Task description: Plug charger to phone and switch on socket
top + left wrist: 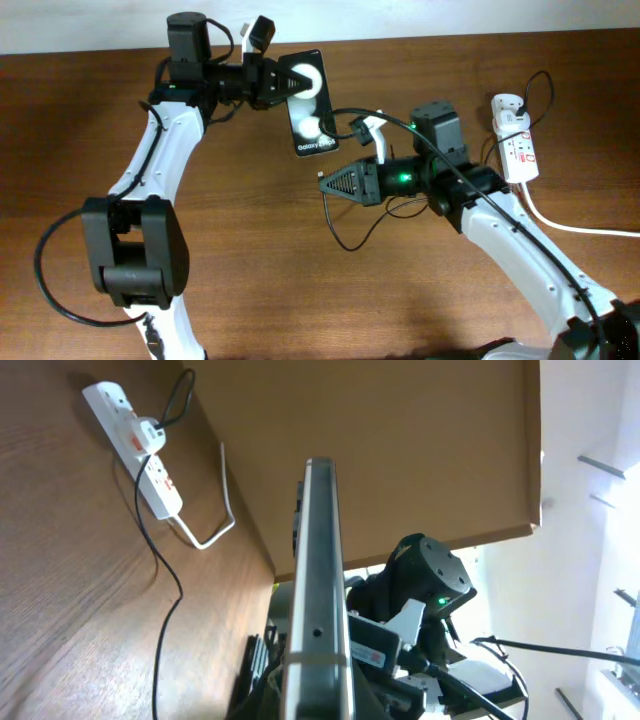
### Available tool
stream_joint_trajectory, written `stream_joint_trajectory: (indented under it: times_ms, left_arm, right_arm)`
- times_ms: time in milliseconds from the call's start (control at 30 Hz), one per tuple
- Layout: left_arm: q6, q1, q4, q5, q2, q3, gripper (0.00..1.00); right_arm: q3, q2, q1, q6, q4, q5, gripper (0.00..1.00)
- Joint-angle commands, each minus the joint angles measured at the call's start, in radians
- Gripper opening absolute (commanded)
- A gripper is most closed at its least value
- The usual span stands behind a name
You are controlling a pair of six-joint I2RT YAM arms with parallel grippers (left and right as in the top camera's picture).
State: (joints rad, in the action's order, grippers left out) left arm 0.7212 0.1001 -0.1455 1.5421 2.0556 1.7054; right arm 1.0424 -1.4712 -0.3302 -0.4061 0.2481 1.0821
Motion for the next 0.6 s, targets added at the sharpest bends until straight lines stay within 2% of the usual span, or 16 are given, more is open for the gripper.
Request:
stream_joint_trajectory:
  times_ms: [0, 567]
  left_arm:
    - [-0.019, 0.020, 0.005, 0.032, -0.002, 0.010, 0.00]
    - [-0.019, 0.024, 0.006, 0.032, -0.002, 0.010, 0.00]
  right_arm:
    - [0.001, -0.010, -0.003, -0.023, -0.037, 0.006, 0.04]
    - [0.001, -0.056, 0.032, -0.023, -0.074, 0.009, 0.04]
